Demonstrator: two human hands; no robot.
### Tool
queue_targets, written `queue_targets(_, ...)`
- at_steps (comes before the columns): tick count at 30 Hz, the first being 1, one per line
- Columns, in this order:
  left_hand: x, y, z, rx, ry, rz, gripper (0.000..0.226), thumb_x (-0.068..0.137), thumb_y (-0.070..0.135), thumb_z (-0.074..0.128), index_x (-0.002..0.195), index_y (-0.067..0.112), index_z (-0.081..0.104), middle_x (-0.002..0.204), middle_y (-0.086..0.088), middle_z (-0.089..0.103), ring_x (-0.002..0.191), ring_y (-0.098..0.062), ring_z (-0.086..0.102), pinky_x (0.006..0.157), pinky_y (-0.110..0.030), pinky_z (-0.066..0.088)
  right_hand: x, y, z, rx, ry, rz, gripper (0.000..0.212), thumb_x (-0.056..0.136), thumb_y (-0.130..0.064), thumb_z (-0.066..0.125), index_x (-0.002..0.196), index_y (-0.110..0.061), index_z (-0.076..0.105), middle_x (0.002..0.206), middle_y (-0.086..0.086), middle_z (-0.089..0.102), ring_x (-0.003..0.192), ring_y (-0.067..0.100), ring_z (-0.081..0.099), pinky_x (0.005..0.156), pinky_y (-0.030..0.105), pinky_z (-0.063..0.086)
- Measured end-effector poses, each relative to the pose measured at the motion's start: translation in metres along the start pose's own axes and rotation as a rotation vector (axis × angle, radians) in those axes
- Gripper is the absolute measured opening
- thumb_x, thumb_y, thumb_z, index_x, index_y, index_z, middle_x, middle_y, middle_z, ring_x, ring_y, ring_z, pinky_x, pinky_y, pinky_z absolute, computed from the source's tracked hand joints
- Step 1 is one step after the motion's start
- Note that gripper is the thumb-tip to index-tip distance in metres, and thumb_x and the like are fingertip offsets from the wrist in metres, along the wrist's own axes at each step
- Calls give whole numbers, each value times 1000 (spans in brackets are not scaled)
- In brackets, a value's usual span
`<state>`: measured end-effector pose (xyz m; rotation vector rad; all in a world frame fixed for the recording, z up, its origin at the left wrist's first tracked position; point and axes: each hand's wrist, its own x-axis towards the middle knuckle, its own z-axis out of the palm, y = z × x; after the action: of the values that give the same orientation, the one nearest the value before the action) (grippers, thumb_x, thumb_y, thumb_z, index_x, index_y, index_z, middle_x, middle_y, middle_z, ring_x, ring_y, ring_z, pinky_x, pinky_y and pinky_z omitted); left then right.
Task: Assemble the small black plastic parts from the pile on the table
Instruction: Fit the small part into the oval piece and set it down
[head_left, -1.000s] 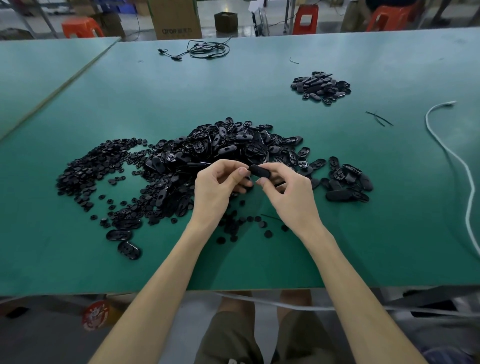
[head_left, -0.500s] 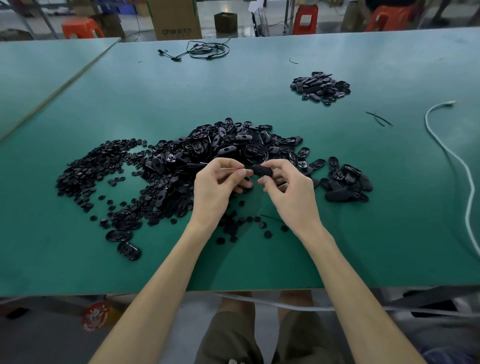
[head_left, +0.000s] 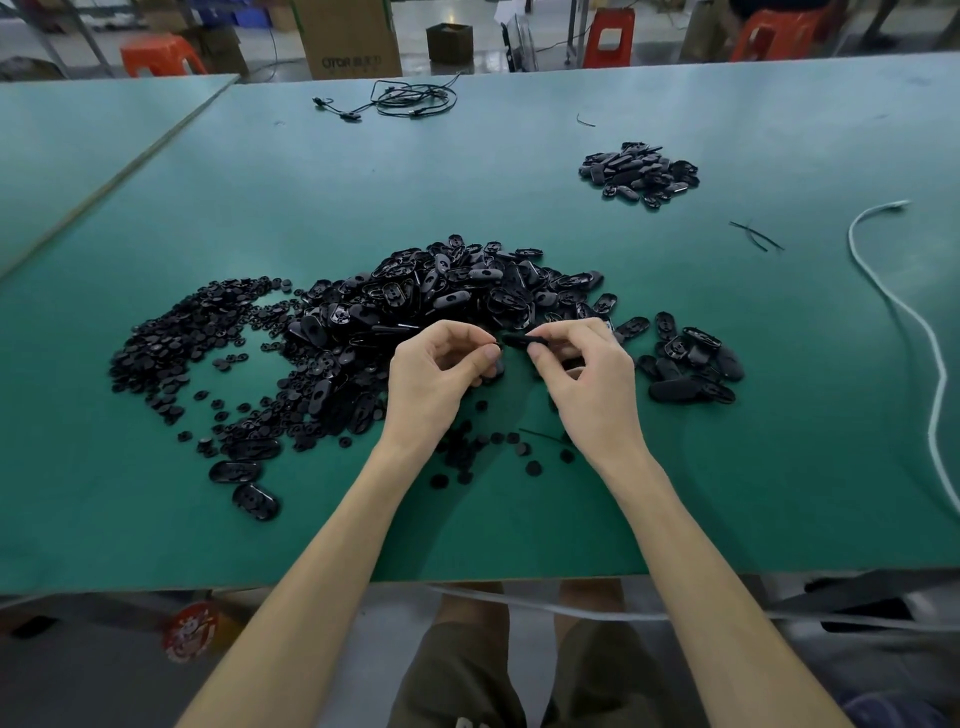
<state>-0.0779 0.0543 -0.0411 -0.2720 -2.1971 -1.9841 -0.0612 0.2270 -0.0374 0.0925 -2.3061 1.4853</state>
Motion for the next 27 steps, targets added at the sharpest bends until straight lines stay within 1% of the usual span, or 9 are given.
queue_targets(3,0,-1,0,24,-7,-4,7,91,9,80,97,10,75,84,-6,78,77,-19,74,77,-26,57,0,-1,0,12,-30,23,17,96,-13,74,101,-29,72,100,-4,68,84,6,67,73,17,54)
queue_targets(5,0,0,0,27,-7,-2,7,91,9,79,97,11,75,84,-5,78,77,-18,74,77,-26,57,-1,-2,1,25,-38,30,17,96,-13,74,102,-29,72,99,-4,71,84,12,70,76,25,58)
queue_targets(6,0,0,1,29,-10,0,7,91,9,79,97,11,75,84,-5,78,77,-18,74,77,-26,58,-1,-2,1,32,-40,33,18,95,-13,74,103,-29,72,99,-4,71,84,13,70,76,26,58)
queue_targets(10,-1,1,1,54,-16,15,6,92,9,78,97,12,76,84,-5,78,78,-20,73,79,-30,60,-2,-3,0,35,-57,27,19,93,-13,77,102,-31,73,96,-7,71,81,2,65,74,18,54)
queue_targets(13,-1,2,1,72,-15,18,6,91,10,79,95,14,77,84,-3,78,77,-18,73,75,-27,58,-3,-4,0,26,-81,7,22,92,-13,78,99,-33,72,94,-11,69,79,-2,61,71,13,50)
queue_targets(16,-1,1,1,94,-24,26,6,91,11,79,94,15,76,85,-3,78,77,-18,72,75,-28,58,-3,-4,0,20,-103,-1,23,92,-13,78,99,-34,73,96,-12,69,80,-2,61,72,12,49)
queue_targets(20,-1,1,1,107,-28,22,8,91,10,80,94,16,76,86,-2,77,78,-18,72,75,-29,58,-3,-2,1,-7,-105,-13,17,92,-12,78,105,-22,78,99,-8,70,82,3,60,72,11,47)
queue_targets(23,-1,1,1,120,-32,32,10,90,8,80,94,15,76,87,-1,77,80,-20,73,77,-30,59,-2,-2,0,-16,-109,-15,17,93,-11,77,106,-21,79,99,-7,70,83,5,60,72,10,47)
queue_targets(27,-2,2,2,160,-46,39,12,89,7,80,92,18,77,87,5,77,78,-12,70,76,-26,57,-3,-1,0,-38,-102,-23,17,92,-11,77,106,-21,79,99,-6,70,83,5,60,73,10,47)
